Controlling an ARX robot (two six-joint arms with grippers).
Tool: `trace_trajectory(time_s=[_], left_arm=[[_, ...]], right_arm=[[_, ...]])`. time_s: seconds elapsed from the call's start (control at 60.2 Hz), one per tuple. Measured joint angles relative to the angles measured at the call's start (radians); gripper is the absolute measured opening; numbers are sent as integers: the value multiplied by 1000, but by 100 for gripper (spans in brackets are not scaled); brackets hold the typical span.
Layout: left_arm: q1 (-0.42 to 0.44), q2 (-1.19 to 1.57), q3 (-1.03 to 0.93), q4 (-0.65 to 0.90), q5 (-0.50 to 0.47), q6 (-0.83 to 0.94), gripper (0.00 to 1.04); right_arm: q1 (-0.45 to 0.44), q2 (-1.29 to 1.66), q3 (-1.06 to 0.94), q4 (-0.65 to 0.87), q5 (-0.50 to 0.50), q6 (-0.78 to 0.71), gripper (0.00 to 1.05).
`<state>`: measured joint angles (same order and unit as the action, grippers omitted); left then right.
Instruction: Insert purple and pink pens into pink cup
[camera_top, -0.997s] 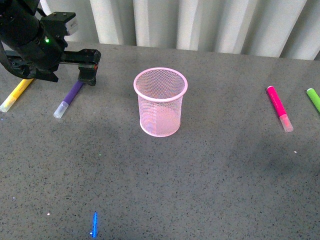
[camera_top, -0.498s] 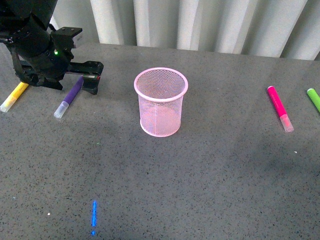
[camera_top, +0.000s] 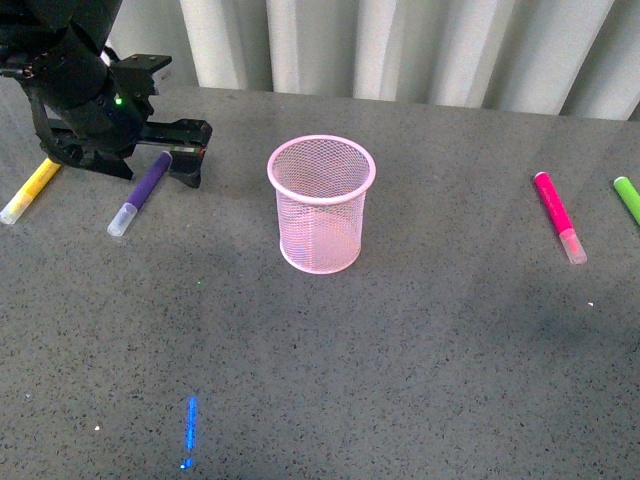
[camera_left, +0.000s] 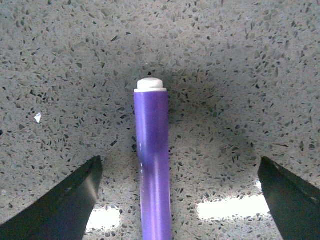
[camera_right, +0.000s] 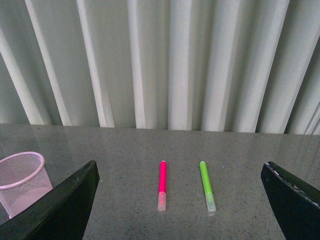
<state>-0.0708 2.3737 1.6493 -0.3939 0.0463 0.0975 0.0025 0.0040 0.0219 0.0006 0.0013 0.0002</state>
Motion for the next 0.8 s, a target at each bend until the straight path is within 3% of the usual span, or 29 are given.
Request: trace_trajectory(time_s=[0.299,0.449,0.515,0.797], left_arm=[[9,-15,-41,8,17,-2,43],[7,-37,-84,43,58,-38,17],[3,-49,-107,77,80,-68,12],[-11,-147,-300,388,148,-256,12]], right_arm=[[0,0,0,0,0,0,98],[0,0,0,0,0,0,98],[0,0,0,0,0,0,98],[0,0,0,0,0,0,98]])
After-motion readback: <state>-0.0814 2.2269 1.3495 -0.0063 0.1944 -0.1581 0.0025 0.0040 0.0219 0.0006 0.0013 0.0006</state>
